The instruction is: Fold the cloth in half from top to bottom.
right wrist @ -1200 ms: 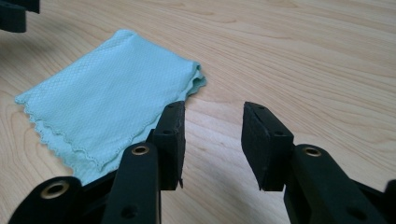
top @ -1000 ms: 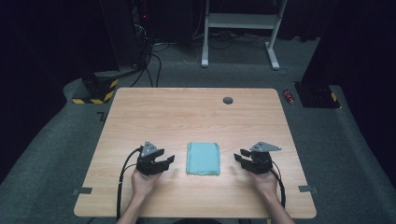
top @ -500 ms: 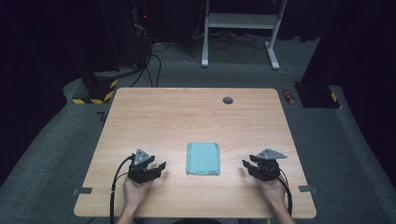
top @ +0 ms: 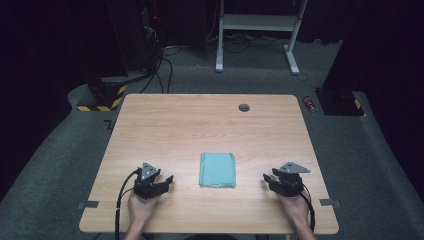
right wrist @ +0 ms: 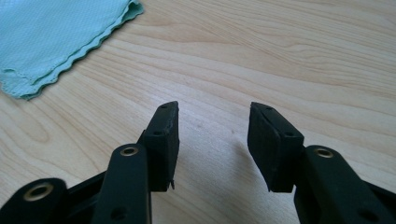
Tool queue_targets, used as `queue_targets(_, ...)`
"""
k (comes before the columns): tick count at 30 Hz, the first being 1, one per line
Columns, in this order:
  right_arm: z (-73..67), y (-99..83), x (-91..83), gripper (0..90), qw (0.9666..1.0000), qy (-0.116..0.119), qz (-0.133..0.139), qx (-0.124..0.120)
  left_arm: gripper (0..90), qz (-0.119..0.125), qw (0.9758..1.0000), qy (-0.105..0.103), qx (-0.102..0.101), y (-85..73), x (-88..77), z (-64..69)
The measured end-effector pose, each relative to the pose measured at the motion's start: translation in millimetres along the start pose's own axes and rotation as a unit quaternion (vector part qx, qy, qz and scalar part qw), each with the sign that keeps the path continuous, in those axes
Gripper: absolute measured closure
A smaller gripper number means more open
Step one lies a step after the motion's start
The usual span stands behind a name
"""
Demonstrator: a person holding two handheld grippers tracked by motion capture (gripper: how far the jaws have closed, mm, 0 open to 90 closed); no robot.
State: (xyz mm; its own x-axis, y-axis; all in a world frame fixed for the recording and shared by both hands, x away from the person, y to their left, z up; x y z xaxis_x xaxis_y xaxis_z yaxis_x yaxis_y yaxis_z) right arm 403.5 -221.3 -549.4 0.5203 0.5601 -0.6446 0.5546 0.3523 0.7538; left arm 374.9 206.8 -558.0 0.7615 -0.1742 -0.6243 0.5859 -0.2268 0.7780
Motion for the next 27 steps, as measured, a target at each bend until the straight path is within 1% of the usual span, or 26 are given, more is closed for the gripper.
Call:
queue_targets(3, 1.1, -1.1, -1.3, 52.4, 1.0000, 0.000, -0.002, 0.001, 38.5, 0.000, 1.0000, 0.002, 0.003, -0.2, -0.1, 0.2)
queue_targets(4, 1.6, -1.7, -1.3, 52.2, 1.0000, -0.002, -0.005, -0.003, 38.2, -0.002, 1.0000, 0.002, 0.007, -0.3, 0.0, 0.1)
queue_targets(8, 1.9, -4.1, -0.7, 51.2, 0.9999, -0.006, -0.010, -0.003, 37.2, -0.009, 0.9999, 0.005, 0.008, -1.0, 0.7, 1.5)
queue_targets(12, 3.1, -7.2, 0.6, 49.4, 0.9998, -0.008, -0.016, -0.001, 35.5, -0.013, 0.9997, 0.014, 0.017, -1.2, 1.7, 2.5)
queue_targets(14, 3.4, -7.8, 0.2, 49.3, 0.9999, -0.009, -0.014, 0.002, 34.8, -0.014, 0.9995, 0.017, 0.021, -1.3, 1.8, 3.4)
queue_targets(16, 4.5, -8.1, -0.1, 48.4, 0.9999, -0.009, -0.013, 0.000, 33.7, -0.014, 0.9995, 0.017, 0.021, -1.2, 2.1, 3.4)
queue_targets(20, 5.5, -8.4, 0.1, 40.8, 0.9998, -0.010, -0.016, -0.003, 31.3, -0.015, 0.9995, 0.016, 0.023, -1.1, 2.5, 3.8)
queue_targets(23, 6.0, -8.9, 0.1, 36.3, 0.9998, -0.012, -0.018, 0.005, 27.9, -0.018, 0.9994, 0.017, 0.023, -0.6, 3.5, 6.2)
queue_targets(25, 6.3, -9.0, 0.2, 34.8, 0.9997, -0.013, -0.019, 0.006, 25.6, -0.019, 0.9994, 0.018, 0.023, -0.2, 4.2, 7.4)
queue_targets(27, 6.3, -9.0, 0.2, 34.8, 0.9997, -0.013, -0.019, 0.007, 25.3, -0.019, 0.9994, 0.018, 0.023, -0.1, 4.4, 7.5)
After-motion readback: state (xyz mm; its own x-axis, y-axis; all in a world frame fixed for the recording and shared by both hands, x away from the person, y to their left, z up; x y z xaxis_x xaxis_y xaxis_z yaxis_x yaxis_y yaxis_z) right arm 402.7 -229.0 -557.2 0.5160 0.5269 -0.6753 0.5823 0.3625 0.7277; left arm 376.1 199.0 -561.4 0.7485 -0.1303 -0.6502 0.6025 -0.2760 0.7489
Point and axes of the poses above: each handheld gripper's, and its own axes: x roughly forward along the jaws, y roughly out of its top, z roughly to its right, the point moved 5 cm from there along x, roughly forward along the jaws, and after that the axes turned 11 degrees about y, right-handed, at the moved point
